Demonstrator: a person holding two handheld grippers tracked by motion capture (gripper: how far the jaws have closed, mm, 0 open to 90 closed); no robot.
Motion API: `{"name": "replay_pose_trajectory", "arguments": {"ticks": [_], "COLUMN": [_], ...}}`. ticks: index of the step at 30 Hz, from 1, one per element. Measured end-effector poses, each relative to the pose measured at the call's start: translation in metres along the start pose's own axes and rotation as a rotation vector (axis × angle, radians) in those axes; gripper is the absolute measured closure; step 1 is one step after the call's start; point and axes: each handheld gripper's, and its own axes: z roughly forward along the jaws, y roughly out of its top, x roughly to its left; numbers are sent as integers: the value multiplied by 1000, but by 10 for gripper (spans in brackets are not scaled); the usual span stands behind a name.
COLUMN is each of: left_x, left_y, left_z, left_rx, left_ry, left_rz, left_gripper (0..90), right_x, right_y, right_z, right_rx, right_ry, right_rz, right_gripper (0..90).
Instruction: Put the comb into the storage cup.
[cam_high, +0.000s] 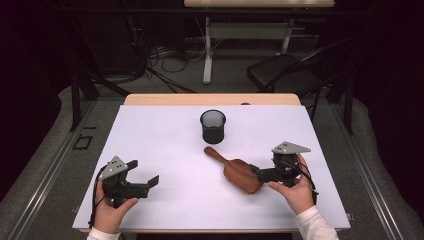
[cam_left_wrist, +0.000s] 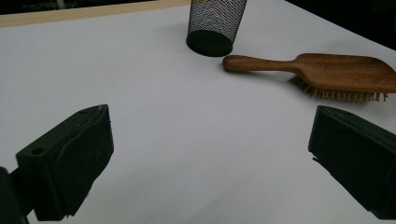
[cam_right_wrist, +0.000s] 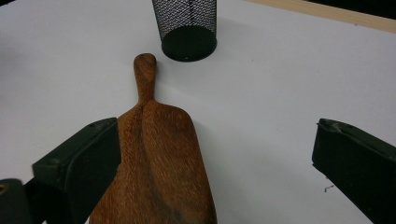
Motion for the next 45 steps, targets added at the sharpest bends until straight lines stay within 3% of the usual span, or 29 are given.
{"name": "replay_pose_trajectory", "arguments": {"ticks": [7,10,12,16,20,25,27,33,35,37,39,45], "left_x": [-3,-3,-3,-3,-2,-1,-1,-1,-1,-1,-1,-1], "left_y": [1,1,1,1,0,0,0,-1,-1,-1,-2,-2], "left_z": [-2,-2,-2,-4,-2,-2,-1,0,0,-1,-1,0], "left_rx": [-5,1,-3,-5,-2,5,9,23,22,17,19,19], "left_ry": [21,27,22,34,33,37,37,39,37,38,37,37], "left_rz": [19,7,2,5,-5,0,6,4,2,4,4,4], "left_gripper": [3,3,3,3,4,4,22,23,23,22,23,22], "right_x": [14,16,18,18,19,24,27,28,27,27,27,27], "right_y": [16,20,25,31,37,43,48,59,62,64,64,65], "right_z": [18,22,28,35,48,58,62,72,79,83,88,99], "right_rx": [33,50,63,88,111,141,147,164,177,191,205,223], "right_ry": [-11,-9,-8,5,13,5,-19,-17,-18,-13,-21,-42], "right_rz": [-34,-30,-16,7,-9,-19,-26,10,1,9,7,2], "right_gripper": [144,160,232,293,392,394,405,523,615,636,717,812]}}
